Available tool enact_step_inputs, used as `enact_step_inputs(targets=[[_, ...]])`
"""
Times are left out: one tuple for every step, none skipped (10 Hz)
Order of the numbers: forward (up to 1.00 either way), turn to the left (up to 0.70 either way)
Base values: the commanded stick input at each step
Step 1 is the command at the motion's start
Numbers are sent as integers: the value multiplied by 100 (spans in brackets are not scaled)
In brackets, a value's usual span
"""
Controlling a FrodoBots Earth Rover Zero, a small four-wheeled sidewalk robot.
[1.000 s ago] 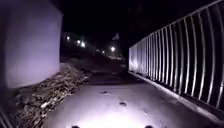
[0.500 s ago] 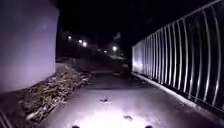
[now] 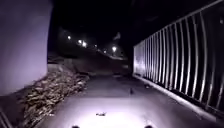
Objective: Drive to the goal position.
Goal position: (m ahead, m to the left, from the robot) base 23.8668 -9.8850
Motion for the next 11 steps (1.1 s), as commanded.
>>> enact_step_inputs(targets=[[70, 0], [70, 0], [70, 0], [70, 0], [70, 0], [70, 0], [70, 0], [70, 0], [70, 0], [70, 0], [70, 0]])
